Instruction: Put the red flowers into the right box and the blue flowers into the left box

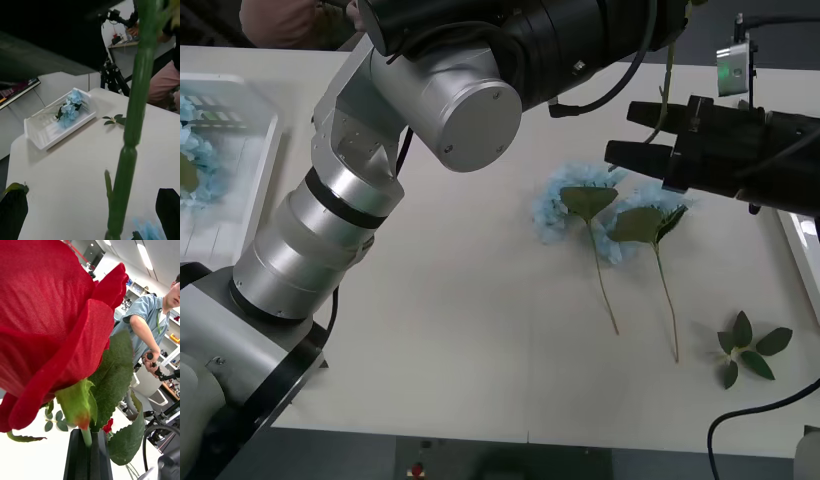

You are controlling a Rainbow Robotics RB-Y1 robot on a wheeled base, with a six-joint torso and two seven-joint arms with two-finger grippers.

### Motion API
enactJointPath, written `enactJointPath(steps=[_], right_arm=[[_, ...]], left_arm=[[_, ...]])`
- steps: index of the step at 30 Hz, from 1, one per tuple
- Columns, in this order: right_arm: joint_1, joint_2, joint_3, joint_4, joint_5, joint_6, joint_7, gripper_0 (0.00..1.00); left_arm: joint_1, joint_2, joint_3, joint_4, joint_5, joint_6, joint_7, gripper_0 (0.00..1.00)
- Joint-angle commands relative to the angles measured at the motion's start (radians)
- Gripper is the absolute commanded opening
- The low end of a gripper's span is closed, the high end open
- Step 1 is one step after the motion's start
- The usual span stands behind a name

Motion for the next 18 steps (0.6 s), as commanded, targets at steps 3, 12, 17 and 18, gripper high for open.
enactJointPath(steps=[3,12,17,18], right_arm=[[-0.021,-0.031,-0.007,-0.028,-0.039,-0.018,0.024,1.0],[-0.017,-0.032,-0.05,-0.028,-0.096,0.002,0.031,0.75],[-0.014,-0.032,-0.072,-0.028,-0.113,0.002,0.028,0.04],[-0.014,-0.032,-0.073,-0.027,-0.113,0.0,0.028,0.0]], left_arm=[[-0.037,0.008,0.006,-0.018,-0.009,-0.009,0.041,0.0],[-0.037,0.008,0.006,-0.018,-0.009,-0.009,0.041,0.0],[-0.037,0.008,0.006,-0.018,-0.009,-0.009,0.041,0.0],[-0.037,0.008,0.006,-0.018,-0.009,-0.009,0.041,0.0]])
